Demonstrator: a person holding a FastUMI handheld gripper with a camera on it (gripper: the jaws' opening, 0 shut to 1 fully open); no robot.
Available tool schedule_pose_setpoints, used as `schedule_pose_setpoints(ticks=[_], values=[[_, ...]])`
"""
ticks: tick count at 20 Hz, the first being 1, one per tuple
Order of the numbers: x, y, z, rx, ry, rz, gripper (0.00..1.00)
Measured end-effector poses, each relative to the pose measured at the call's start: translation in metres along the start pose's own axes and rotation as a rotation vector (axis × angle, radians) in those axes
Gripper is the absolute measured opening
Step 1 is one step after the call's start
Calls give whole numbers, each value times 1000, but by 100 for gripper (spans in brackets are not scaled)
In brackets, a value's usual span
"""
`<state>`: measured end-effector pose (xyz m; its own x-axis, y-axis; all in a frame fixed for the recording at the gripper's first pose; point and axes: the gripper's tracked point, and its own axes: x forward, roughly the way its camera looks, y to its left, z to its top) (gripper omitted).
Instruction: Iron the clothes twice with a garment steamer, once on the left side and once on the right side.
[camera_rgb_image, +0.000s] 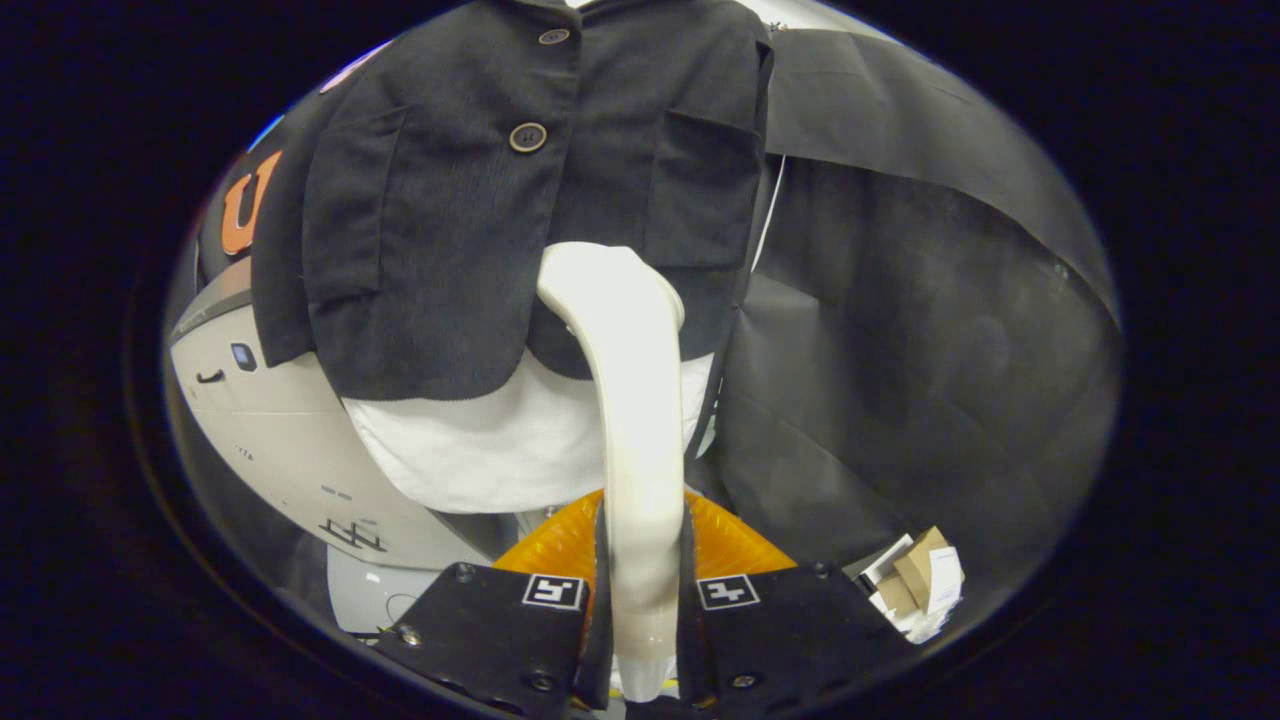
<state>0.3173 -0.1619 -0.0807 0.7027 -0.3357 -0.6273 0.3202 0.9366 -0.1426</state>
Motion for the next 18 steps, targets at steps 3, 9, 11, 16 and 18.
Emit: schedule_pose_setpoints(ticks=[3, 9, 11, 16, 18], values=[[2, -2, 3, 7, 12, 3, 28], [2, -2, 3, 28, 9, 13, 28], [0, -3, 5, 39, 1, 16, 28], [-8, -5, 15, 66, -49, 15, 28], [-14, -5, 19, 74, -71, 16, 28]])
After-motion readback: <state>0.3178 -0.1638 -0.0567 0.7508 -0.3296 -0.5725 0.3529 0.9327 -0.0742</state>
